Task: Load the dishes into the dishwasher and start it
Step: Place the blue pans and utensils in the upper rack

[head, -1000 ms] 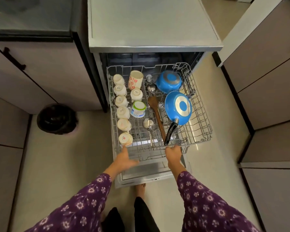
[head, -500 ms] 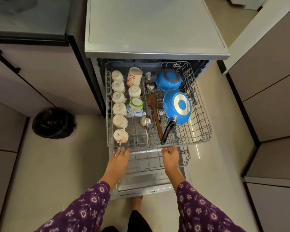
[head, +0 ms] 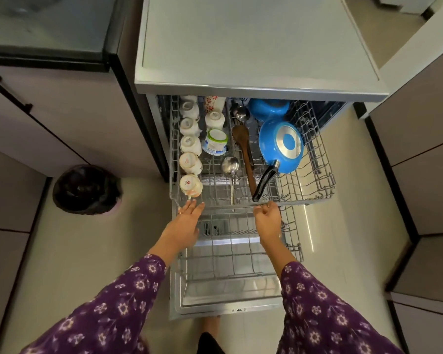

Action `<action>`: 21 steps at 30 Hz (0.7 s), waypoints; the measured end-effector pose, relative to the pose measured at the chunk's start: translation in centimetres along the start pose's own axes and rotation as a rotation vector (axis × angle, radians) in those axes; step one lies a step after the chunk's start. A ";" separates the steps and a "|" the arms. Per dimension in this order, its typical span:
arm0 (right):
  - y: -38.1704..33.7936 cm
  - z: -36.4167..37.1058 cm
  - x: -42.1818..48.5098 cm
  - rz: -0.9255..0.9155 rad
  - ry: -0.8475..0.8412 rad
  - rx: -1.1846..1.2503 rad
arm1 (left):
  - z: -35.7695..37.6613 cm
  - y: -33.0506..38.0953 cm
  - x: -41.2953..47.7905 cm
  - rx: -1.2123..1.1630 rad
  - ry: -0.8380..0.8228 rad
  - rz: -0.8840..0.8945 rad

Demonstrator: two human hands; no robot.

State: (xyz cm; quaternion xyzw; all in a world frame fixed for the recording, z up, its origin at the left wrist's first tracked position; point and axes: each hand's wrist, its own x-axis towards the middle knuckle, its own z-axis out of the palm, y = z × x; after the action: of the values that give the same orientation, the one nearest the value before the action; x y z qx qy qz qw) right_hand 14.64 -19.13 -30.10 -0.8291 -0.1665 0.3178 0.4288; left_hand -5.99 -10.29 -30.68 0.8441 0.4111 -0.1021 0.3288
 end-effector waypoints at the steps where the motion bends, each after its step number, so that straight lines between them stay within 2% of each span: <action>1: -0.3 0.2 0.6 -0.013 -0.007 -0.007 | -0.4 -0.2 0.5 0.005 0.002 0.007; 13: -4.5 2.8 8.8 -0.128 -0.053 -0.037 | -6.7 -1.6 7.6 0.081 -0.070 0.048; 18: -6.9 4.7 13.2 -0.100 -0.225 -0.068 | -8.7 -1.5 10.6 0.212 -0.008 0.013; 21: -9.6 5.7 16.2 -0.150 -0.287 -0.143 | -9.9 -1.5 12.6 0.324 -0.036 -0.031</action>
State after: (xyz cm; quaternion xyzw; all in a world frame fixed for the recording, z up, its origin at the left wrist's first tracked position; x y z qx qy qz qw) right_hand 22.86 -1.27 -30.95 -0.7888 -0.3097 0.3874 0.3631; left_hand -0.01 4.60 -29.42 0.8776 0.3963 -0.1873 0.1942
